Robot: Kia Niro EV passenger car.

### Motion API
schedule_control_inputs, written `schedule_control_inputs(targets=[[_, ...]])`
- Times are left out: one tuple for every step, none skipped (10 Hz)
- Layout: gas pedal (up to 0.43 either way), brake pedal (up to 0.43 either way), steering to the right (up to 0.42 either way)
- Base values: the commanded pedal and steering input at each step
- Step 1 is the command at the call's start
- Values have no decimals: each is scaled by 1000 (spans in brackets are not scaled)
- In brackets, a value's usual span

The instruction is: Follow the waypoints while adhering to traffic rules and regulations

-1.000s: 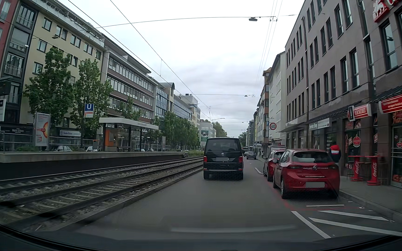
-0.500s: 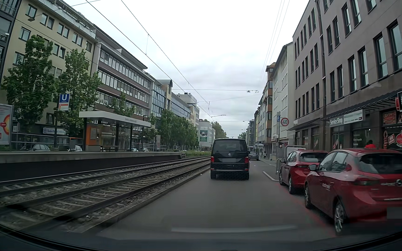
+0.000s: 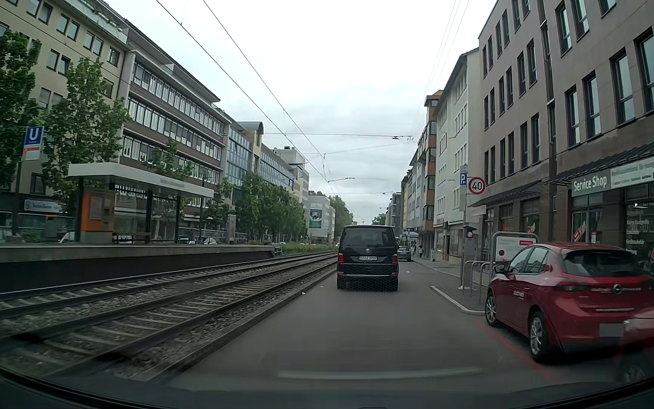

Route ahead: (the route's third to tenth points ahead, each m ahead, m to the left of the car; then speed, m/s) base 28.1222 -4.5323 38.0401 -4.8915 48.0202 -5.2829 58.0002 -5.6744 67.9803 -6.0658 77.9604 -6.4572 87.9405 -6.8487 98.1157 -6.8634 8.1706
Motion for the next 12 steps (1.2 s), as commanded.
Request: schedule_control_inputs(targets=[[79, 0, 53], [79, 0, 47], [79, 0, 45], [79, 0, 43], [79, 0, 39], [79, 0, 34], [79, 0, 33], [79, 0, 30], [79, 0, 23], [79, 0, 20], [79, 0, 14], [79, 0, 9]])
